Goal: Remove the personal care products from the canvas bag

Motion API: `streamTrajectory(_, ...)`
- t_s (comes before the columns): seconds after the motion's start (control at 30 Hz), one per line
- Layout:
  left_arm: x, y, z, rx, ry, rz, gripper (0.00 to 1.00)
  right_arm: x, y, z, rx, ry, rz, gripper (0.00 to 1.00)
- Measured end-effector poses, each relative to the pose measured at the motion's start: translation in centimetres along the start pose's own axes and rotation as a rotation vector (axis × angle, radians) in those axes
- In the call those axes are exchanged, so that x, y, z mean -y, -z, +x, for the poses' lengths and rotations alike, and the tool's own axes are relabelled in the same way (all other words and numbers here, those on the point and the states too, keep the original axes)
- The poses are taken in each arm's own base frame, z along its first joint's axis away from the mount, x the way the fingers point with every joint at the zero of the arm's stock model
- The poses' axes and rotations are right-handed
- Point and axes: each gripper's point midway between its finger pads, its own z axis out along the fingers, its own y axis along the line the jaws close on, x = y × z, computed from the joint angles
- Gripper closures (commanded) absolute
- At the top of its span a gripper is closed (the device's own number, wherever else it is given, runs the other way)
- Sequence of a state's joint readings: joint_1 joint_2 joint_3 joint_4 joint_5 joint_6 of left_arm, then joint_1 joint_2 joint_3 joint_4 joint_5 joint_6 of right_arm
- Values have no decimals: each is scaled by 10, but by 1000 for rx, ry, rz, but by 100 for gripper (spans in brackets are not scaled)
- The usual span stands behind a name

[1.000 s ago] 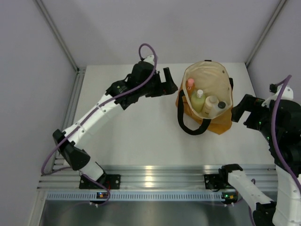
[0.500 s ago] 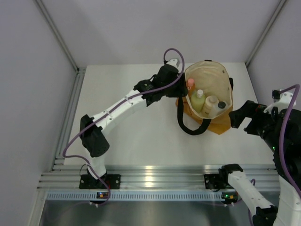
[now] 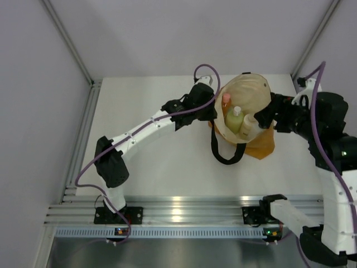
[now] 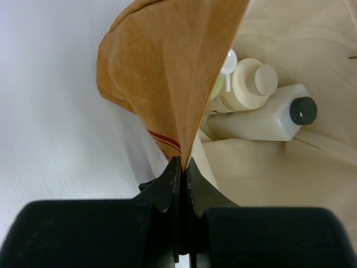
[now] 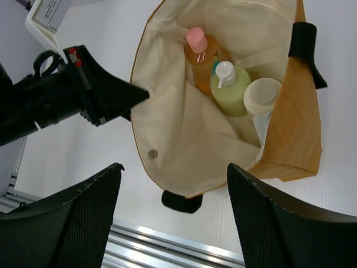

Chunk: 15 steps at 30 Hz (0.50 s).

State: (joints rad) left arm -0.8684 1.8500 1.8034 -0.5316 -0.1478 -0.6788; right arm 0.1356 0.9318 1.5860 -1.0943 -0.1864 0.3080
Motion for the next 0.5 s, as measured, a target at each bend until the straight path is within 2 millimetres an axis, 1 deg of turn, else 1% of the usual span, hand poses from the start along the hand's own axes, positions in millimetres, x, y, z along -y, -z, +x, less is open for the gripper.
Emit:
streamTrajectory(0.1,-10,3,5,5,12,-37,100,-3,-32,-9,-26,5,-27,30)
streamTrajectory(0.17,-13,6,4,13,22,-48,100,-7,-52,-12,-42,24,-48,30)
streamTrajectory(0.3,-13,8,1,26,27,-51,100,-20,-91,-13,-74,92,-97,30)
streamTrajectory(0.37,-14,7,0,35,36,-61,100,-24,-113,-11,-92,130,-104,32)
streamTrajectory(0.4,-15,7,-1,38,39,-65,100,-24,-124,-10,-99,145,-106,33)
streamTrajectory(0.5,-15,7,-2,49,56,-76,100,-17,-162,-8,-113,183,-72,36)
